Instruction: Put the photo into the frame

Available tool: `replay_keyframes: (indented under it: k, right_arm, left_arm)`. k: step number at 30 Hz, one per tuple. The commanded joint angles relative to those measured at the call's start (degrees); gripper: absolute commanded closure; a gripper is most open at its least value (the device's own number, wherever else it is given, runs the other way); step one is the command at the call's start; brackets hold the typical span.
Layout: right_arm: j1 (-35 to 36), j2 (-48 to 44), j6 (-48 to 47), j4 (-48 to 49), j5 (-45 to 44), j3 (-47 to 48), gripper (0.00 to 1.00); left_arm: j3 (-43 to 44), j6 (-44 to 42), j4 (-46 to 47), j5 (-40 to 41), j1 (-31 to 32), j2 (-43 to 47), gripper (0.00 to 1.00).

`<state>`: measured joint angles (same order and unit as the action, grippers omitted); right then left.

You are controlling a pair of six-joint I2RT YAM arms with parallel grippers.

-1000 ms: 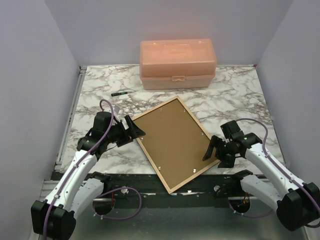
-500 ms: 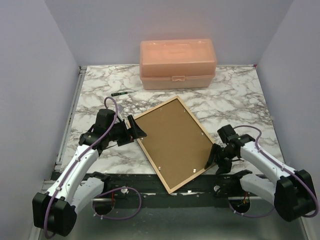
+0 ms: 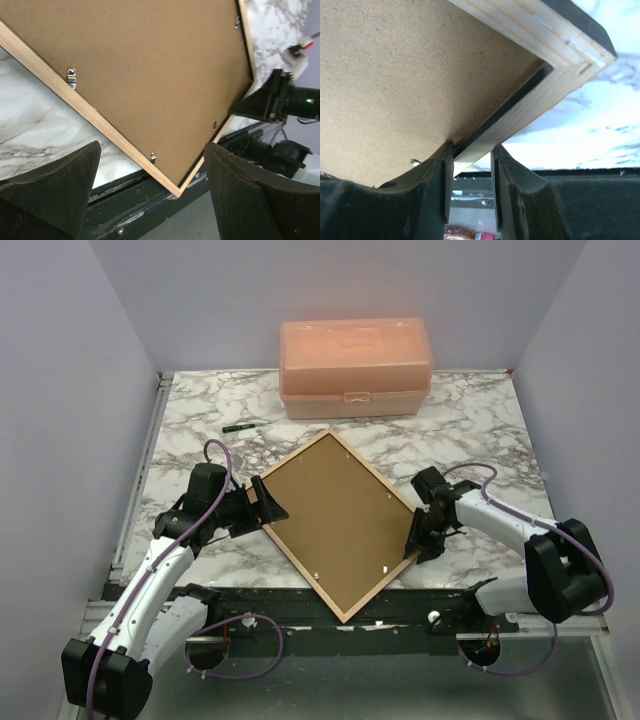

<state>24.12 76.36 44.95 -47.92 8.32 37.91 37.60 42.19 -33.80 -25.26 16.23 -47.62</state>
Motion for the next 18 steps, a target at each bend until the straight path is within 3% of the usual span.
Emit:
replay_keyframes:
  k: [1, 7, 12, 14, 16, 17, 18]
  right_arm:
    - [1.72, 5.22, -4.01, 4.08, -11.06, 5.24, 0.89]
    - [1.86, 11.66, -6.76, 4.31, -15.31, 12.92, 0.99]
    - [1.69, 17.80, -7.92, 0.37, -31.53, 20.32, 0.99]
    - [0.67, 20.27, -7.05, -0.47, -35.84, 22.68, 0.96]
    - [-0.75, 22.12, -7.89, 0.36, -33.95, 24.50, 0.91]
    - [-1.19, 22.73, -8.37, 0.82, -31.69, 25.32, 0.84]
    - [-1.42, 22.97, -8.88, 1.28, -29.61, 26.15, 0.71]
  left_arm:
    - [1.62, -2.00, -5.93, 8.27, -0.32, 0.44, 0.15]
    - [4.19, -5.32, -9.70, 14.50, -0.41, -2.17, 0.15]
    - [5.23, -5.98, -9.63, 20.81, -0.58, -5.23, 0.15]
    - [6.29, -6.05, -9.74, 23.83, -0.67, -7.51, 0.15]
    - [7.80, -6.37, -9.71, 26.70, -0.66, -10.18, 0.15]
    - [8.45, -6.57, -9.33, 28.04, -0.75, -11.63, 0.15]
    - [9.04, -6.84, -8.85, 29.07, -0.76, -12.92, 0.15]
